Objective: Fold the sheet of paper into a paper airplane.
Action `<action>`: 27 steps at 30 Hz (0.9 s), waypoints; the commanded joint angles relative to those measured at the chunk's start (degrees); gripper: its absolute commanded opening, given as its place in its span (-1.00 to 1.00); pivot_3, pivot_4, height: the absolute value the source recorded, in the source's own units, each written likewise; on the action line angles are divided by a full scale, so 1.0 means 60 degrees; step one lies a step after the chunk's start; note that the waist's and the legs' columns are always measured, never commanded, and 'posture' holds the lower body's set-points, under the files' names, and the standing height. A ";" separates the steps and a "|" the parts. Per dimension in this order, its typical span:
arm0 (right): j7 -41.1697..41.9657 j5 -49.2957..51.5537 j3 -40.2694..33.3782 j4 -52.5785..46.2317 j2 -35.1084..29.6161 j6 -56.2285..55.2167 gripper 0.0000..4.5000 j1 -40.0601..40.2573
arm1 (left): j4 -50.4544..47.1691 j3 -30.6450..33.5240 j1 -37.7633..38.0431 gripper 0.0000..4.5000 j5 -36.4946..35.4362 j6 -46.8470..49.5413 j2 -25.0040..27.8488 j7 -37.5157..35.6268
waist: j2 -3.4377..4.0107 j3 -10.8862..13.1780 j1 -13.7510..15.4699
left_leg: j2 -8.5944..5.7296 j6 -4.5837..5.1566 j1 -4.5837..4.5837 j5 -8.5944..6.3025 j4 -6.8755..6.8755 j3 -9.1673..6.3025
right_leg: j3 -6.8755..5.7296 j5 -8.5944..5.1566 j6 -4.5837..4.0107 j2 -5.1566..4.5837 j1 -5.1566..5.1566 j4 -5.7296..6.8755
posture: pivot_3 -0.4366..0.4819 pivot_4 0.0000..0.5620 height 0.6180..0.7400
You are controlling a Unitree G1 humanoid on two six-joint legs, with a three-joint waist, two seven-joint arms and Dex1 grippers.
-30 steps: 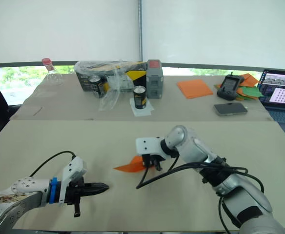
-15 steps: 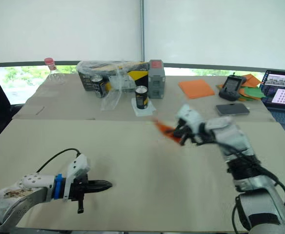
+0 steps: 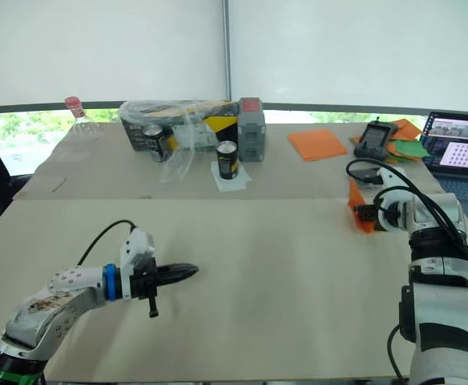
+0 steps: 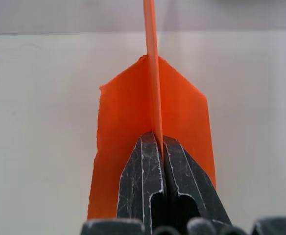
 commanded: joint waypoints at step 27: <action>0.2649 0.1773 -0.0644 -0.5096 -0.1963 0.0044 0.98 0.1460 | 0.0357 0.0430 -0.0915 -1.00 0.0034 -0.0444 -0.0585 0.0576 | 0.0001 0.0000 0.0075 | 0.0008 0.0030 -0.0001 -0.0018 0.0030 0.0038 | 0.0051 0.0011 0.0022 0.0014 -0.0003 -0.0001 | -0.05 -0.47 1.00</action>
